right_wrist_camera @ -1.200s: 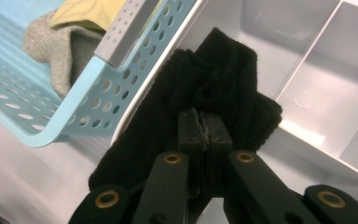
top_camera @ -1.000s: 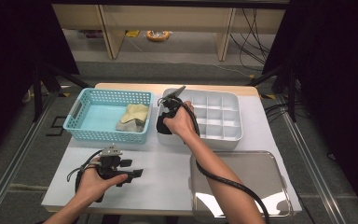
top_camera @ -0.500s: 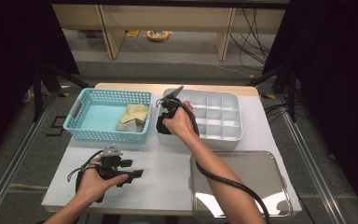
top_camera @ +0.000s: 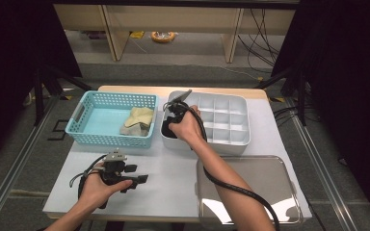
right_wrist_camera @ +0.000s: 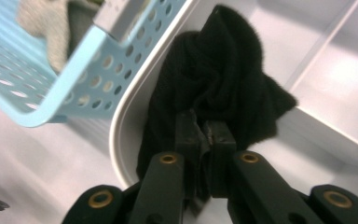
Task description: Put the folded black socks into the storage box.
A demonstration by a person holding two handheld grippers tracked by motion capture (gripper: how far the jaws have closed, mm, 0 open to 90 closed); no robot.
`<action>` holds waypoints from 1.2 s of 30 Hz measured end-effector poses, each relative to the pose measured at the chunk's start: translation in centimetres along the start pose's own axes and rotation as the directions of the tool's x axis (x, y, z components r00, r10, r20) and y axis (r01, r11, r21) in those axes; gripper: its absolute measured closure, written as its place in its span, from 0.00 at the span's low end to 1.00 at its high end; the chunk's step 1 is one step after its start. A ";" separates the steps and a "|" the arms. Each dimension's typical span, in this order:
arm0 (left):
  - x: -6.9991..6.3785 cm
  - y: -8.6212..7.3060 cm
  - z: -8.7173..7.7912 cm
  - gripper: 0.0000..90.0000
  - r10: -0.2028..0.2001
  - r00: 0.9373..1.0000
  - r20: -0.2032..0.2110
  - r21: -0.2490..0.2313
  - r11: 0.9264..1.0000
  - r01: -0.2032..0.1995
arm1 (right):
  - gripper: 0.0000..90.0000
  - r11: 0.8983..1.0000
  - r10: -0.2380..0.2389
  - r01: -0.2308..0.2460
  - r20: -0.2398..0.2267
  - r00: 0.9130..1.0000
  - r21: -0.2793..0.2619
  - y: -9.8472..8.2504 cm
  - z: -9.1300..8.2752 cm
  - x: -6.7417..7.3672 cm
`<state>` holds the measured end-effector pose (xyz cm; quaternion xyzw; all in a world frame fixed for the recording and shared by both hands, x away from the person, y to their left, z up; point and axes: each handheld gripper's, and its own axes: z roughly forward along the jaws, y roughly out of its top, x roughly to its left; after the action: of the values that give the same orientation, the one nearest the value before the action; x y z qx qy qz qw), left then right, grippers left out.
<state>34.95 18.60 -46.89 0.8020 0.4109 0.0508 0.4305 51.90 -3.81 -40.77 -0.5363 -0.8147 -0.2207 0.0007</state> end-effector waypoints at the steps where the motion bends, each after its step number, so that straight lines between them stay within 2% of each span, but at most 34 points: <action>1: 0.0 0.0 0.0 0.37 0.000 1.000 0.000 -0.001 1.000 0.000 | 0.93 1.000 -0.006 0.006 0.001 1.000 -0.010 0.0 -0.4 -0.1; 5: 0.0 0.0 0.0 0.37 0.000 1.000 0.000 0.000 1.000 0.000 | 0.89 0.996 0.020 -0.018 0.017 1.000 -0.088 0.3 -2.2 -0.1; 7: -0.1 0.0 0.0 0.37 -0.002 1.000 0.008 -0.003 1.000 0.002 | 0.85 0.988 -0.027 0.030 0.018 0.999 -0.149 0.5 -2.6 -0.7; 8: 0.0 0.0 0.0 0.37 0.000 1.000 0.007 -0.001 1.000 0.000 | 0.83 0.991 0.054 -0.050 0.033 0.998 -0.122 0.7 -2.8 -0.4; 9: 0.0 0.0 0.0 0.37 -0.002 1.000 0.007 -0.003 1.000 0.002 | 0.82 0.991 0.022 -0.017 0.038 0.999 -0.134 0.7 -2.8 -0.6; 10: -0.1 0.0 0.0 0.37 -0.003 1.000 0.000 -0.006 1.000 0.003 | 0.81 0.988 0.023 -0.020 0.020 1.000 -0.152 0.8 -2.6 -0.7; 12: 0.0 0.0 0.0 0.37 0.001 1.000 0.000 0.000 1.000 -0.001 | 0.79 0.985 0.025 -0.021 0.019 1.000 -0.172 0.8 -2.4 -0.7; 13: 0.0 0.0 0.0 0.37 -0.001 1.000 0.000 0.000 1.000 0.001 | 0.78 0.981 -0.005 0.011 0.032 0.999 -0.193 0.8 -2.1 -0.8; 14: 0.0 0.0 0.0 0.37 0.000 1.000 0.000 0.000 1.000 0.000 | 0.76 0.982 0.014 -0.010 0.019 1.000 -0.189 0.9 -1.9 -0.7; 15: 0.0 0.0 0.0 0.37 0.000 1.000 0.000 -0.001 1.000 0.000 | 0.76 0.983 0.002 0.005 0.038 0.999 -0.184 0.9 -1.6 -0.7; 16: 0.0 0.0 0.0 0.37 0.000 1.000 0.000 -0.001 1.000 0.000 | 0.76 0.981 -0.026 0.032 0.035 0.999 -0.191 1.0 -1.3 -0.7; 20: 0.0 0.0 0.0 0.37 -0.005 1.000 0.002 -0.004 1.000 0.005 | 0.83 0.984 -0.045 0.054 0.054 0.998 -0.171 1.0 -0.5 -0.6; 23: 0.0 0.0 -0.1 0.37 -0.004 1.000 0.002 -0.004 1.000 0.004 | 0.87 0.989 -0.003 0.011 0.055 0.998 -0.146 1.0 -0.3 -0.5; 28: 0.0 0.0 0.0 0.37 0.000 1.000 0.001 -0.001 1.000 0.000 | 0.91 0.989 -0.034 0.043 0.064 0.997 -0.144 0.9 0.1 -0.8; 30: -0.1 0.0 0.0 0.37 -0.002 1.000 0.001 -0.004 1.000 0.002 | 0.92 0.986 -0.065 0.073 0.060 0.996 -0.148 1.0 0.2 -0.8; 31: -0.1 0.0 0.0 0.37 -0.002 1.000 0.001 -0.004 1.000 0.002 | 0.92 0.989 -0.054 0.061 0.061 0.997 -0.138 1.0 0.2 -0.7; 36: 0.0 0.0 0.0 0.37 0.000 1.000 0.009 0.005 1.000 0.000 | 0.93 0.991 -0.066 0.074 0.071 0.995 -0.110 1.1 0.5 -0.6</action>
<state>34.93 18.55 -46.93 0.8033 0.4090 0.0462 0.4304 53.21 -3.76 -40.95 -0.5138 -0.8188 -0.2479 -0.0648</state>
